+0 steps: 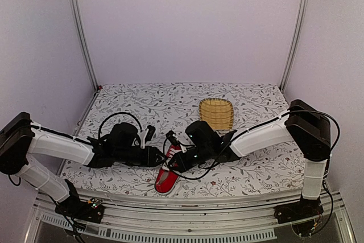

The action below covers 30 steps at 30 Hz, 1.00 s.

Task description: Tie the shoes

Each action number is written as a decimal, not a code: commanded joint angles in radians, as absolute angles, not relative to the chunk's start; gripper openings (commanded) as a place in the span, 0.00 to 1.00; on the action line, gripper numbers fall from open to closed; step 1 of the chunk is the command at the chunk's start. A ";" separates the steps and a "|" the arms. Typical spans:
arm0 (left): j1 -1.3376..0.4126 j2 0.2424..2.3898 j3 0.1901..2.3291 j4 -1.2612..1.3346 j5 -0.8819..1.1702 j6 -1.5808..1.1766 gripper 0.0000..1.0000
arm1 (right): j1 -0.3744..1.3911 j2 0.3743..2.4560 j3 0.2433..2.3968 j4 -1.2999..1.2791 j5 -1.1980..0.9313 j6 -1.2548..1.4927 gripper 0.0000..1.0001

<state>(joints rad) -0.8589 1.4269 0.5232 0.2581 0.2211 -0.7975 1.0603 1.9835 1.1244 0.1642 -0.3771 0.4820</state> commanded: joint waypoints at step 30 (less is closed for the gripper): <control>-0.848 1.488 0.465 0.444 0.376 -0.820 0.23 | 1.063 2.002 1.129 0.173 -0.380 0.483 0.02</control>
